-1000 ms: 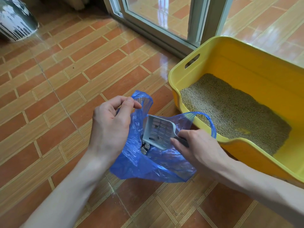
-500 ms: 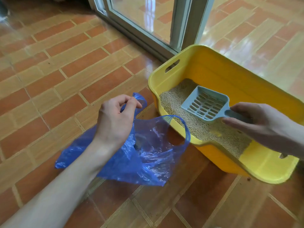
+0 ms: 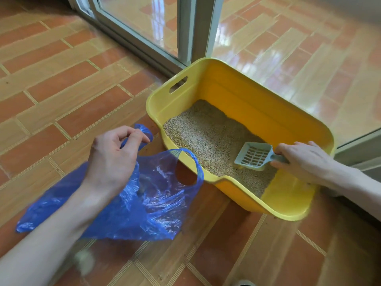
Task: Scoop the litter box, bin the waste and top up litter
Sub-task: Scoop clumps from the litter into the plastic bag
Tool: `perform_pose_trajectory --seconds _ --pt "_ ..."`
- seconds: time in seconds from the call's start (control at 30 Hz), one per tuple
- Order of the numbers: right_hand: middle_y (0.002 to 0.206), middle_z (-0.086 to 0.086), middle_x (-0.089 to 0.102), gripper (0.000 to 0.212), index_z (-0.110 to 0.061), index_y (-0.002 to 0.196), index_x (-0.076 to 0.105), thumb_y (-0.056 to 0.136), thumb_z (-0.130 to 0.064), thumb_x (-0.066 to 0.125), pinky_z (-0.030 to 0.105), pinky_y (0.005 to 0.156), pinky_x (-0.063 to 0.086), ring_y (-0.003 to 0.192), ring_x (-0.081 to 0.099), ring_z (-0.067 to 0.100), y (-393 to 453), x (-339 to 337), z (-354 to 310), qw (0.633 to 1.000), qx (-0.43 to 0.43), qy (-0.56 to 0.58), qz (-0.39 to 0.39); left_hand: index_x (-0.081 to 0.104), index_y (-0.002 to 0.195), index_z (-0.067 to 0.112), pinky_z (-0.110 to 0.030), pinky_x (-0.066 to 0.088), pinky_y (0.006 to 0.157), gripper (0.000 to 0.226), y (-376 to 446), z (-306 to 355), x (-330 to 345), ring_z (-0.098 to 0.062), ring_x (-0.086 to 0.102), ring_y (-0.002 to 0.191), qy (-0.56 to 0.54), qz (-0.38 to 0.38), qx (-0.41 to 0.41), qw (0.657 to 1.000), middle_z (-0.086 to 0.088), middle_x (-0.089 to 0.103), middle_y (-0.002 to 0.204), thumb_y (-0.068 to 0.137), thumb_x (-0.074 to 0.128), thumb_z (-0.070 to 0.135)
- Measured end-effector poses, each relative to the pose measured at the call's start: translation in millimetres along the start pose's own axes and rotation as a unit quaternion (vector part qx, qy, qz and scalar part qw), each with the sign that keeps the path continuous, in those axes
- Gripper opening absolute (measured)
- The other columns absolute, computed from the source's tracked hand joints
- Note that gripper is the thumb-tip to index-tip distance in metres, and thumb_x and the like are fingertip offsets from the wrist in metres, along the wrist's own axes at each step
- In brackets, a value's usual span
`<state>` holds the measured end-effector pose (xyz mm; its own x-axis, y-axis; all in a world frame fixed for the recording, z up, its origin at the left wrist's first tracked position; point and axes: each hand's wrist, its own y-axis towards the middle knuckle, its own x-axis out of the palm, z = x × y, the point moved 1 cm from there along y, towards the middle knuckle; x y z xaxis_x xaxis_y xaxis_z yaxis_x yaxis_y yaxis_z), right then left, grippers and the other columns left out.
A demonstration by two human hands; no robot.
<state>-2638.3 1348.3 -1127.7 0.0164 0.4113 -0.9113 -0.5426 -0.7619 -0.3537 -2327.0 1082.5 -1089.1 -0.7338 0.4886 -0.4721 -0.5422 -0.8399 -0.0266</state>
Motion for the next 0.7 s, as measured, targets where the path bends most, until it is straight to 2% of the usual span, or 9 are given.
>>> perform_pose_trajectory --seconds 0.1,0.2,0.3,0.53,0.7 --pt "0.096 -0.007 0.07 0.028 -0.03 0.107 0.058 0.099 -0.055 0.049 0.034 0.076 0.03 0.095 0.06 0.018 -2 4 0 1.0 0.012 -0.021 -0.004 0.075 0.082 0.018 -0.024 0.025 0.043 0.026 0 -1 0 -0.009 0.031 0.037 -0.006 -0.005 0.008 1.0 0.011 0.039 0.039 0.102 0.06 0.024" --pt "0.084 -0.007 0.068 0.026 -0.028 0.093 0.064 0.096 -0.052 0.054 0.036 0.075 0.03 0.086 0.061 0.018 -3 7 -1 0.998 0.042 -0.043 0.011 0.075 0.079 0.022 -0.027 0.019 0.045 0.029 -1 -1 -1 -0.011 0.024 0.039 -0.007 -0.006 0.019 1.0 0.008 0.032 0.041 0.093 0.056 0.038" --pt "0.075 -0.007 0.064 0.024 -0.026 0.083 0.065 0.093 -0.048 0.06 0.036 0.073 0.03 0.076 0.06 0.017 -3 6 -2 0.997 0.067 -0.03 0.013 0.075 0.081 0.021 -0.028 0.019 0.049 0.027 -2 -1 -2 -0.01 0.025 0.039 -0.014 -0.01 0.02 1.0 0.009 0.034 0.041 0.097 0.057 0.034" --pt "0.065 -0.006 0.061 0.028 -0.023 0.075 0.064 0.089 -0.048 0.063 0.036 0.072 0.033 0.067 0.061 0.017 -4 9 -2 0.996 0.081 -0.017 0.03 0.075 0.08 0.021 -0.031 0.02 0.052 0.03 -5 2 -6 -0.014 0.022 0.043 -0.035 -0.009 0.015 0.999 0.008 0.032 0.042 0.091 0.055 0.041" --pt "0.063 -0.006 0.061 0.046 -0.022 0.081 0.066 0.09 -0.065 0.052 0.037 0.075 0.037 0.069 0.06 0.016 -11 -3 -7 0.997 0.079 -0.005 0.02 0.075 0.081 0.029 -0.03 0.016 0.049 0.027 -9 8 -11 -0.016 0.022 0.044 -0.042 -0.012 0.021 0.999 0.008 0.03 0.044 0.089 0.053 0.043"
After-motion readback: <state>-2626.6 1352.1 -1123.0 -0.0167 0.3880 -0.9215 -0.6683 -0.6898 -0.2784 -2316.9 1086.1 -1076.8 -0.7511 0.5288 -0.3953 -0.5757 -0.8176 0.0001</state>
